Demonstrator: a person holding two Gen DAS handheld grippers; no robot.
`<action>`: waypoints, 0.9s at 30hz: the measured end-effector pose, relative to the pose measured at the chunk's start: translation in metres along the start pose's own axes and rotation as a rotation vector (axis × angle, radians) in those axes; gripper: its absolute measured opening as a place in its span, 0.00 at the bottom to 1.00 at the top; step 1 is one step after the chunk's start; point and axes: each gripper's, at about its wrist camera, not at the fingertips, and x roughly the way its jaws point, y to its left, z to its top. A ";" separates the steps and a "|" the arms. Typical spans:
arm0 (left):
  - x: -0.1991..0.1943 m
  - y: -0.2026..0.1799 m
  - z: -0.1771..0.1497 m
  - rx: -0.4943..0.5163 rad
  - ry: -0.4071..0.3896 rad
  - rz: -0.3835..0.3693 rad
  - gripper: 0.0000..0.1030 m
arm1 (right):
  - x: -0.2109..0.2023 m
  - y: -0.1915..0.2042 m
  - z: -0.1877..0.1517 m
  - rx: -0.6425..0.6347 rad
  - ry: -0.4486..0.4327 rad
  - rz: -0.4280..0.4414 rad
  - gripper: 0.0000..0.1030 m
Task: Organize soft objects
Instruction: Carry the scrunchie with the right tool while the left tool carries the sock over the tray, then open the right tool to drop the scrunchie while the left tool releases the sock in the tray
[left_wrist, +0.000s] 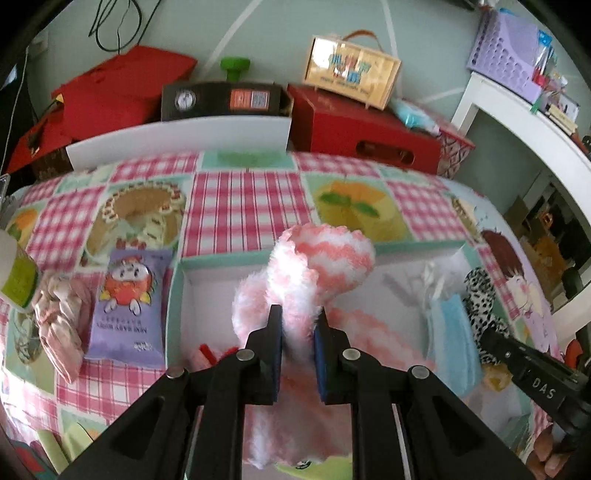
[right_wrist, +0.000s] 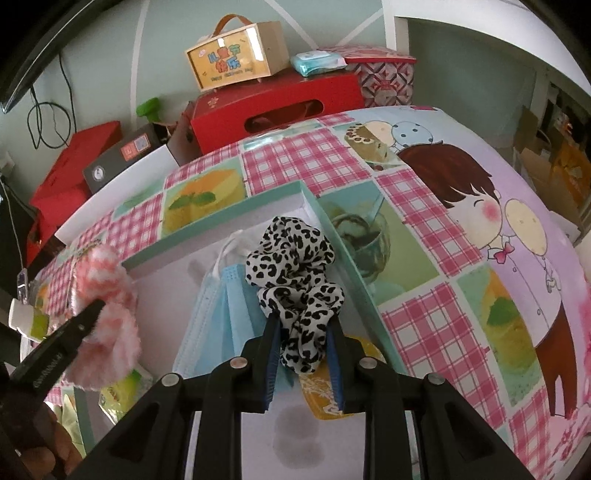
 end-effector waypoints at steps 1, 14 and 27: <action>0.001 -0.001 -0.001 0.003 0.006 0.002 0.15 | 0.001 0.001 0.000 -0.003 0.002 -0.004 0.27; -0.009 -0.007 0.002 0.047 0.050 0.029 0.41 | -0.008 0.001 0.003 -0.011 -0.017 -0.033 0.39; -0.035 0.027 0.005 -0.071 0.071 0.098 0.70 | -0.017 0.011 0.004 -0.042 -0.036 -0.043 0.62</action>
